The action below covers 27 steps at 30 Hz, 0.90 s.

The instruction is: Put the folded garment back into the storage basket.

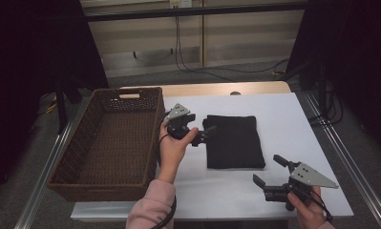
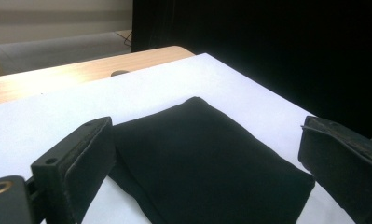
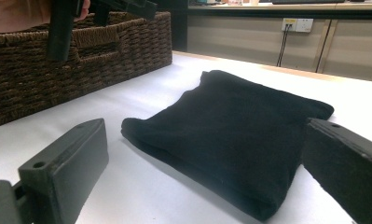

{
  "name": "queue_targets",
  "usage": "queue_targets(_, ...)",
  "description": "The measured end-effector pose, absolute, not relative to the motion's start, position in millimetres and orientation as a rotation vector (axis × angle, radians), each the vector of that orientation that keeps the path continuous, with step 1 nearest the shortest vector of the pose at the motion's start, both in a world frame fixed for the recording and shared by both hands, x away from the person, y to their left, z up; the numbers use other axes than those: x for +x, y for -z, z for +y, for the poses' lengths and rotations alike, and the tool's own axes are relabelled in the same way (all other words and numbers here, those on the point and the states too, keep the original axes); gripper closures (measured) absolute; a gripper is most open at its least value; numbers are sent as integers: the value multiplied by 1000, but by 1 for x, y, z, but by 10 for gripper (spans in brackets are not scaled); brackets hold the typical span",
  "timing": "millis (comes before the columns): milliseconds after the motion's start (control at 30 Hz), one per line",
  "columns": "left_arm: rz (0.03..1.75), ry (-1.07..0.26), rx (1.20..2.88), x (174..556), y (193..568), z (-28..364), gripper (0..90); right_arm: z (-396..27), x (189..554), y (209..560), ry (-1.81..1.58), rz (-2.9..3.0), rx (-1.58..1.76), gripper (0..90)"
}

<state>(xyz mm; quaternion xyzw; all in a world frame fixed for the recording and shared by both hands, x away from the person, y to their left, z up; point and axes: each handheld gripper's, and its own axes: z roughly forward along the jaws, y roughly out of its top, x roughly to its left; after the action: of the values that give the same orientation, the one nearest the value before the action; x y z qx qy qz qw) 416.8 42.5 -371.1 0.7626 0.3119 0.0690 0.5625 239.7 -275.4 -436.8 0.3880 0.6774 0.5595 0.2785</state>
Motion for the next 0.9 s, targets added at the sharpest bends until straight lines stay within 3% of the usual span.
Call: queue_targets(900,806,-188,1831,435,381,31,43,-276,240,437,-1498,1823,1031,14)
